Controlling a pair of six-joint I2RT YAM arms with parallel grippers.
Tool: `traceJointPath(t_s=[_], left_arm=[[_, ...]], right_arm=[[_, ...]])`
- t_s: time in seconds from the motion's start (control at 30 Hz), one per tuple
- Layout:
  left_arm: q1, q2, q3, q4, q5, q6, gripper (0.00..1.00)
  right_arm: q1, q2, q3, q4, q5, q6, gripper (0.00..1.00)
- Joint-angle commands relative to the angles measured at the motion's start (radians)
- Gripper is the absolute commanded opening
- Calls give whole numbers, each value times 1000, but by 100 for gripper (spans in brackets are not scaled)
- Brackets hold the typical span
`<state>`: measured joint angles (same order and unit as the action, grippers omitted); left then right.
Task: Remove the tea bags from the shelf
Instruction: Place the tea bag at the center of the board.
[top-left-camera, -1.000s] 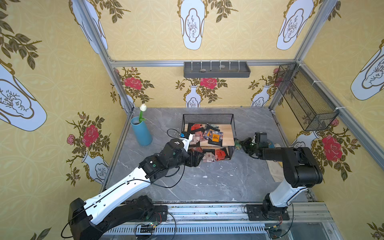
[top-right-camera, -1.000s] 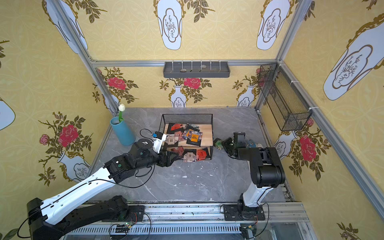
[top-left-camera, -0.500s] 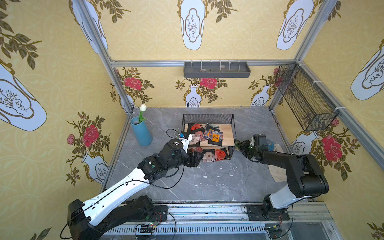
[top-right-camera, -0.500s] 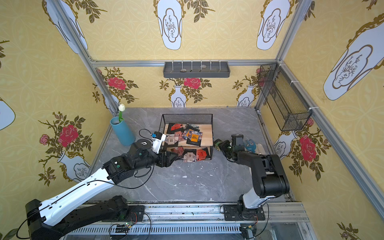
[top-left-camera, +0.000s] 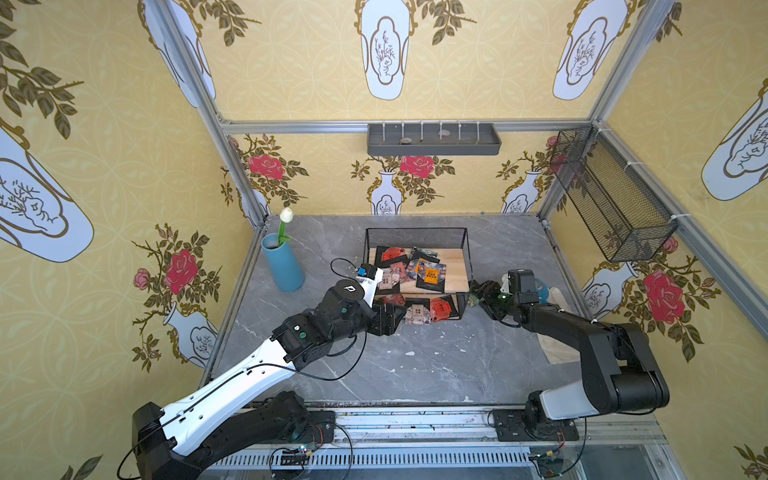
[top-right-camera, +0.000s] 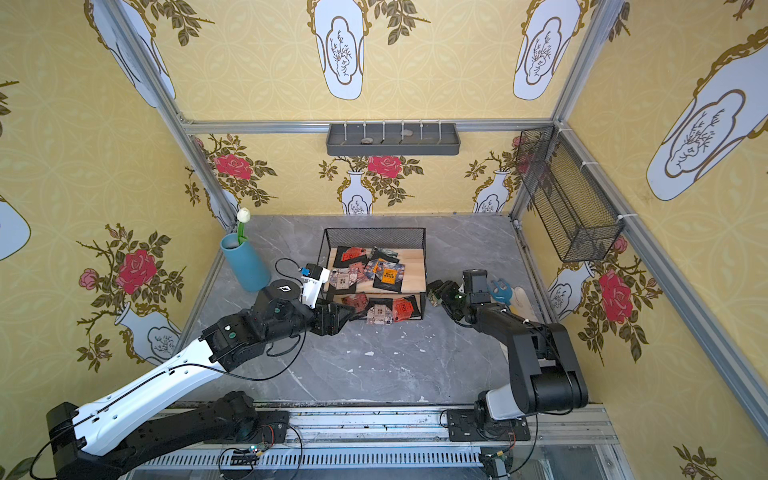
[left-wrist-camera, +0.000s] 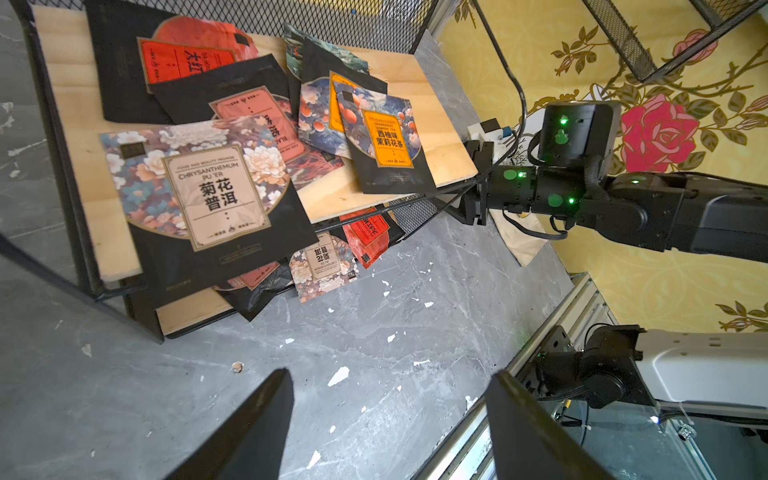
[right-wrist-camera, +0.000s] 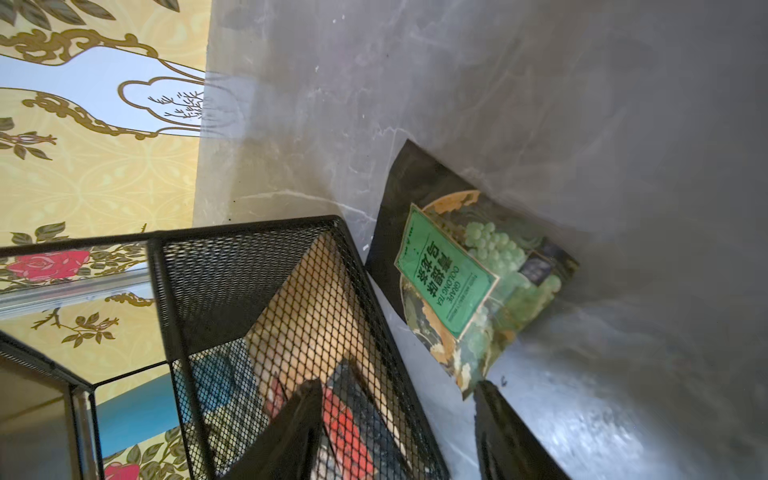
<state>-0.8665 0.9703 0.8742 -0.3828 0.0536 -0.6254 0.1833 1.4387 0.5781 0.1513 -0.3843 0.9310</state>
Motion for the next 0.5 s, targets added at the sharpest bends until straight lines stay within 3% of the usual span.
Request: traceJointPath(t_s=[0.0, 0.3, 0.47], left_arm=[[-1, 3, 7, -4, -7, 12, 82], [-9, 4, 12, -19, -25, 12, 82], [-18, 8, 27, -49, -46, 20, 82]], right_arm=[[0, -31, 4, -49, 4, -30, 65], [0, -166, 8, -159, 26, -70, 66], [5, -272, 35, -278, 66, -130, 71]])
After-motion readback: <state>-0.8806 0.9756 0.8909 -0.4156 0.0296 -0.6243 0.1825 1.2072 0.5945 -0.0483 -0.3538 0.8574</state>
